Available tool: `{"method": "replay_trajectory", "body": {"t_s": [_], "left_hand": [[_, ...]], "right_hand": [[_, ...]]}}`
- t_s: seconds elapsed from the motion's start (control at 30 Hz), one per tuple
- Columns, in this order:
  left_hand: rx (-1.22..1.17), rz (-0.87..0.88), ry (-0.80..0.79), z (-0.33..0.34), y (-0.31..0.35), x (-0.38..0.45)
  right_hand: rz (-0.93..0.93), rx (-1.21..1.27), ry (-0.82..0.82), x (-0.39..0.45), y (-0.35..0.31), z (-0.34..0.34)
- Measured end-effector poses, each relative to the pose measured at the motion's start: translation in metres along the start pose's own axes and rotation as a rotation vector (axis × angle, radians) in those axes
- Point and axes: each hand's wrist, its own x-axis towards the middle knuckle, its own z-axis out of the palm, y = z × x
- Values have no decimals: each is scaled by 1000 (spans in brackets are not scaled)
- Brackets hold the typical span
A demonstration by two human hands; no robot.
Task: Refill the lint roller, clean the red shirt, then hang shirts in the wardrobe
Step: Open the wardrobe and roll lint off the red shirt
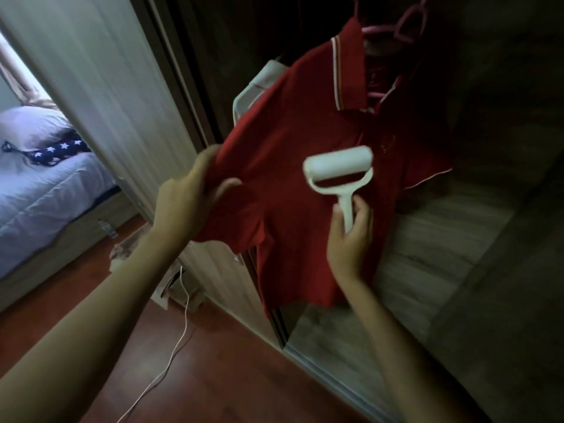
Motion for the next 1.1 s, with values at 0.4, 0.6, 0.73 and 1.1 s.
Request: {"method": "replay_trajectory", "body": {"t_s": [0.4, 0.6, 0.73, 1.1], "left_hand": [[167, 5, -157, 16, 1, 4], [498, 389, -69, 24, -2, 21], [556, 515, -15, 27, -12, 28], [638, 453, -105, 35, -23, 36]], "right_hand": [[207, -132, -269, -27, 79, -18], [153, 80, -48, 62, 8, -17], [239, 101, -78, 55, 30, 0], [220, 73, -26, 93, 40, 2]]}}
